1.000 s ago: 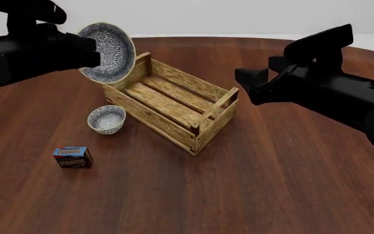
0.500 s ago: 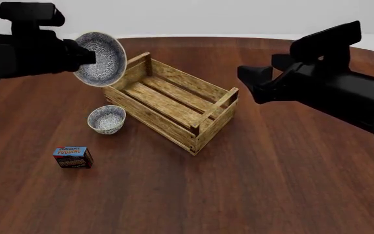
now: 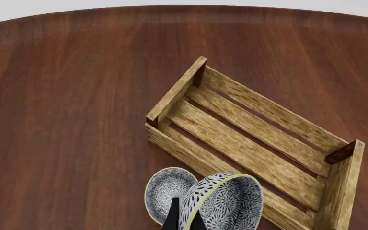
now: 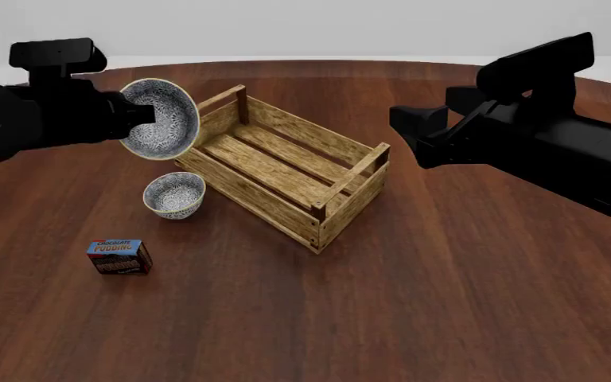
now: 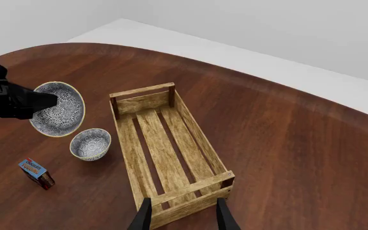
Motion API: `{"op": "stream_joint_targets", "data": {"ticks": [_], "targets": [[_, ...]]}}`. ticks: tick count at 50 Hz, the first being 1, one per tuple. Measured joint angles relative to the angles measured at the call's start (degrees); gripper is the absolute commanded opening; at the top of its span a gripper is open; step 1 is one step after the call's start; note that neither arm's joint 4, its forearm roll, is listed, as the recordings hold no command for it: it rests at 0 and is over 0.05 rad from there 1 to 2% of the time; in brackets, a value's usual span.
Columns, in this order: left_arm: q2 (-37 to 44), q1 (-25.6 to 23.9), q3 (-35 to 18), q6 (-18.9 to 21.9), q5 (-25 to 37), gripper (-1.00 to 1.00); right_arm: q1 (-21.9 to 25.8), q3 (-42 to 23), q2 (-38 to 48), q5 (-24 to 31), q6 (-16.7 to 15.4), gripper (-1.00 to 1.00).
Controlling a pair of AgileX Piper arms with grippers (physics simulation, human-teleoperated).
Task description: Stack the right bowl on the left bowl and place them in the tray.
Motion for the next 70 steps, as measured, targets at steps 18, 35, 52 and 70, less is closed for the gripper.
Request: {"op": "stream_joint_targets", "data": {"ticks": [18, 35, 52, 70], "targets": [[2.7, 1.4, 3.8, -2.3, -4.5, -1.0, -0.1, 0.0, -0.1, 0.0, 0.0, 1.0], [7.7, 2.5, 5.4, -3.7, -9.3, -1.0, -0.1, 0.0, 0.2, -0.2, -0.1, 1.0], [12.8, 3.6, 6.1, -4.4, -13.2, -1.0, -0.1, 0.1, 0.8, -0.4, -0.3, 1.0], [17.6, 4.2, 5.3, -5.3, -15.6, -1.0, -0.1, 0.1, 1.1, -0.6, -0.4, 1.0]]}}
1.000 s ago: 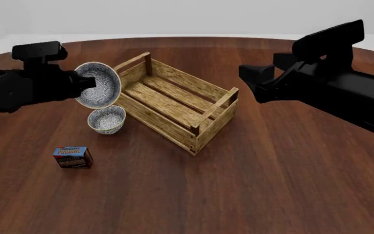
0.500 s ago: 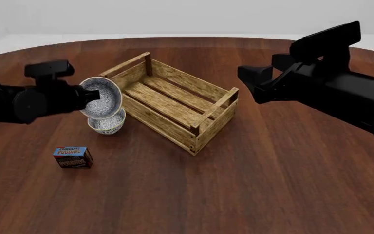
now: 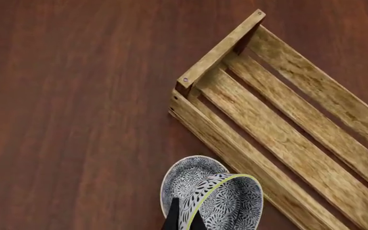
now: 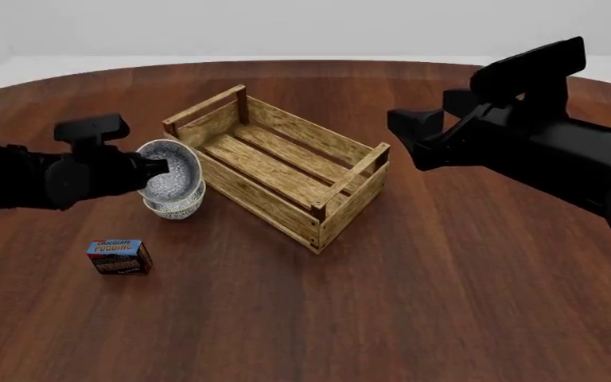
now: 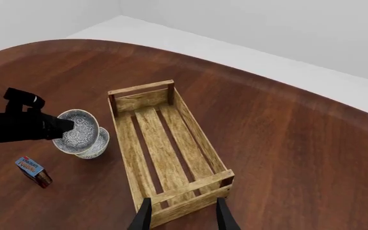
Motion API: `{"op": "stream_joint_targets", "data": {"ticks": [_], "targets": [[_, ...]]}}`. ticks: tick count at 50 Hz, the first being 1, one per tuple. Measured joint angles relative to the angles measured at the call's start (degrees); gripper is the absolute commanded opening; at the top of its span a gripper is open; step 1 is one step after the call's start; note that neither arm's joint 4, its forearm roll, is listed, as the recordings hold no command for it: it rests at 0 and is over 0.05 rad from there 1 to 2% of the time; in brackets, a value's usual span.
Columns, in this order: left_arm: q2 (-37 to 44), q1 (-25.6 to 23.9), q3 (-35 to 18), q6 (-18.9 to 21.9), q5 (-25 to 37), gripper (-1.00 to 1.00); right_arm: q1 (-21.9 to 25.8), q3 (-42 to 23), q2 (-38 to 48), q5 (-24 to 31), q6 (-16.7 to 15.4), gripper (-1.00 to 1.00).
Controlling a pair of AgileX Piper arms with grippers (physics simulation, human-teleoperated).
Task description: Stack the right bowl on the left bowl and place them in the tray.
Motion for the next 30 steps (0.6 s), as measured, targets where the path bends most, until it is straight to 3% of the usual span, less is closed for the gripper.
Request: {"op": "stream_joint_targets", "data": {"ticks": [19, 20, 30], "targets": [[3.1, 0.1, -0.4, -0.5, -1.4, -1.0, -0.1, 0.0, 0.4, -0.2, -0.1, 1.0], [3.2, 0.1, -0.4, -0.5, -1.5, 1.0, -0.1, 0.0, 0.4, -0.2, -0.1, 1.0], [3.9, -0.1, -0.5, -0.5, -2.1, 1.0, -0.1, 0.1, 0.4, -0.3, -0.1, 1.0]]}}
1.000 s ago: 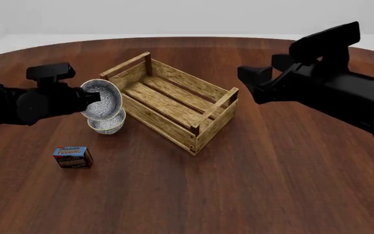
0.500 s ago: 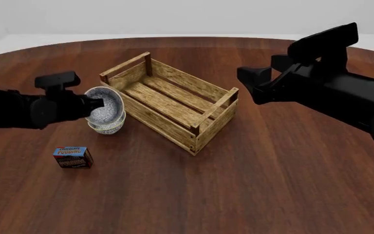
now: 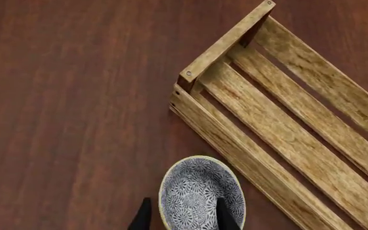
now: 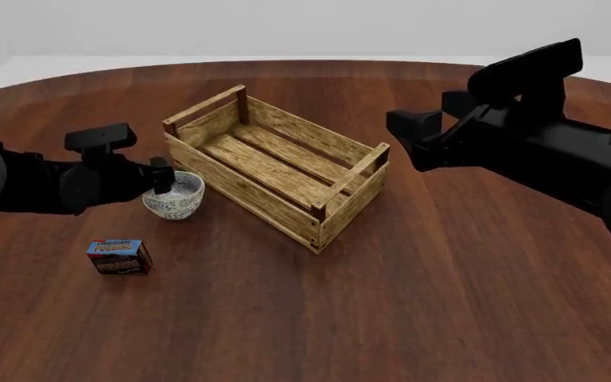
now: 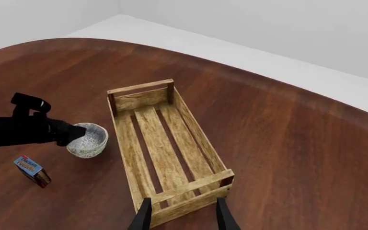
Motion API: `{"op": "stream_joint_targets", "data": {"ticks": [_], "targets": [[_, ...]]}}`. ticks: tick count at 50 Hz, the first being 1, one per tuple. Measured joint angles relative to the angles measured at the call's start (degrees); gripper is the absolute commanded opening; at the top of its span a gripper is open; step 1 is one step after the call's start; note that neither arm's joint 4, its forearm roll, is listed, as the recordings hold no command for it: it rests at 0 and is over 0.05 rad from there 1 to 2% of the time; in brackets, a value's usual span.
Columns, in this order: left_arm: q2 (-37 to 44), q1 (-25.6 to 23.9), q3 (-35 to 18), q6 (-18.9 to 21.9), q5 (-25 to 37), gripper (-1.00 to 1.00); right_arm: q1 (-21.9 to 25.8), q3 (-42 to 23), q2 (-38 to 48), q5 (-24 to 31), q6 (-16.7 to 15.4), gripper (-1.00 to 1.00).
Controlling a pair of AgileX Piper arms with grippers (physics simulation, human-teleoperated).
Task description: Stack the right bowl on the left bowl and place them in the tray.
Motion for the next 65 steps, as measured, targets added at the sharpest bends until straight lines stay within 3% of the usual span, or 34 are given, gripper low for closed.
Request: {"op": "stream_joint_targets", "data": {"ticks": [21, 45, 65], "targets": [[-6.0, -0.5, 1.3, 2.1, 2.0, 1.0, 0.1, 0.1, -0.5, 0.2, -0.1, 1.0], [-16.5, -3.1, 1.8, 11.3, 9.0, 1.0, 0.2, 0.2, -1.0, 0.5, -0.4, 1.0], [-16.1, -6.0, 1.3, 18.0, 11.1, 1.0, 0.1, 0.3, -1.3, 0.6, -0.6, 1.0]]}}
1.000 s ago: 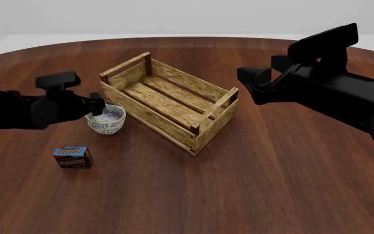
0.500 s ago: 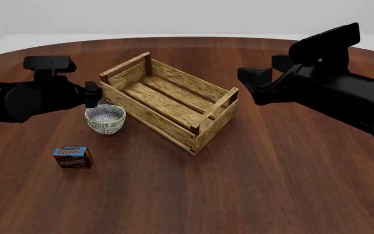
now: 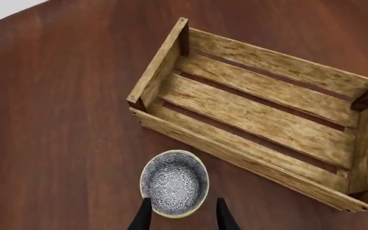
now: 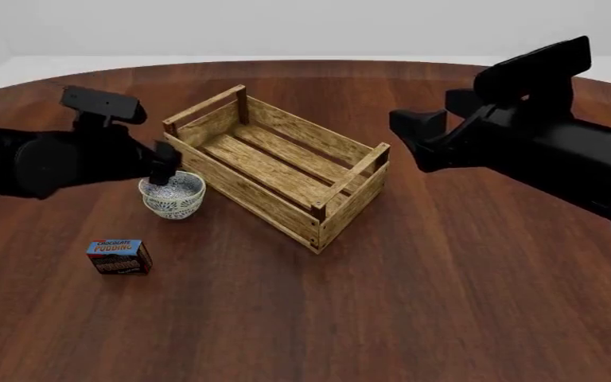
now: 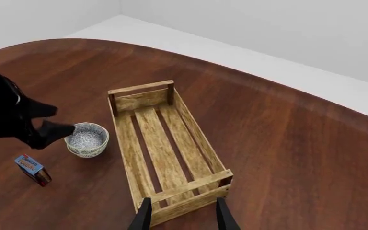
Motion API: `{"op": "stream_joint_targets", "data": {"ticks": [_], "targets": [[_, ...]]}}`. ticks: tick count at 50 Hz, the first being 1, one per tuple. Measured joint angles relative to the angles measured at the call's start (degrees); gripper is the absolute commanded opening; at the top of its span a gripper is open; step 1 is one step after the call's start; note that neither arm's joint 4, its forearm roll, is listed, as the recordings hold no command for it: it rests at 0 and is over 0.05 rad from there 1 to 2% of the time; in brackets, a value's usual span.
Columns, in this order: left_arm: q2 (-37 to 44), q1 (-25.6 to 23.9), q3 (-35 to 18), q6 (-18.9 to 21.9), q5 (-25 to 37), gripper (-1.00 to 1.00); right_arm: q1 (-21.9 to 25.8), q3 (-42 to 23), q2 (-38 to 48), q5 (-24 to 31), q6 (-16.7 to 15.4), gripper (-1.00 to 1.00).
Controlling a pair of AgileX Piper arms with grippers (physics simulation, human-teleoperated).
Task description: Stack the right bowl on the left bowl and place them in the tray.
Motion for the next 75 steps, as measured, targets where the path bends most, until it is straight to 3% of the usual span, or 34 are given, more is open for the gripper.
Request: {"op": "stream_joint_targets", "data": {"ticks": [26, 75], "targets": [[5.9, -2.0, -1.7, 6.4, -0.5, 1.0, -0.2, -0.1, 0.2, -0.1, 0.0, 1.0], [19.3, -2.7, -2.5, 6.6, -7.5, 1.0, -0.3, -0.2, 1.5, -0.7, -0.2, 1.0]]}}
